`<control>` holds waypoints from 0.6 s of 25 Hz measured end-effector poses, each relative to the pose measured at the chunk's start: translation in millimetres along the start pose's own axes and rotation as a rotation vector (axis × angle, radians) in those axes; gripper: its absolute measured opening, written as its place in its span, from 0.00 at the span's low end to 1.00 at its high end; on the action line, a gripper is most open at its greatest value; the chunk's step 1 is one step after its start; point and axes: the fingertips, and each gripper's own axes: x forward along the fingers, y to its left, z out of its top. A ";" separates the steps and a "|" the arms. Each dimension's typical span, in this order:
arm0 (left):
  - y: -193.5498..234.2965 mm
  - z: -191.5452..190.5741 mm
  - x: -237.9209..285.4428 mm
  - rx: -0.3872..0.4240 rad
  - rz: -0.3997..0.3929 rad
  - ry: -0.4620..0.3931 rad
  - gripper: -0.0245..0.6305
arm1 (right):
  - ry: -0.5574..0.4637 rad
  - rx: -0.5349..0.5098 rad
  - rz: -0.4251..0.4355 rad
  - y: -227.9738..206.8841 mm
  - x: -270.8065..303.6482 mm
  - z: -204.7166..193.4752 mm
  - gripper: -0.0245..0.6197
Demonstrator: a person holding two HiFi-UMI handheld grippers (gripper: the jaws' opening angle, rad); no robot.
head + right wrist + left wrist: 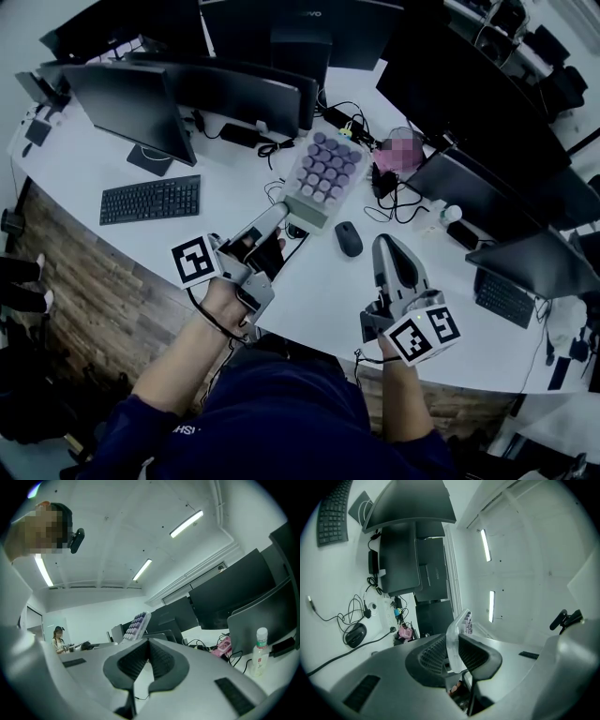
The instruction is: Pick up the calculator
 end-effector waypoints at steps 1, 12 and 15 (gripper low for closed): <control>-2.3 1.0 1.0 0.001 -0.005 -0.001 0.19 | -0.004 -0.004 0.003 1.2 0.7 2.4 0.04; -23.3 4.8 7.9 0.021 -0.042 -0.020 0.19 | -0.049 -0.042 0.030 9.9 -1.6 24.7 0.05; -27.4 4.5 7.8 0.030 -0.050 -0.024 0.19 | -0.056 -0.046 0.035 10.6 -4.1 26.1 0.05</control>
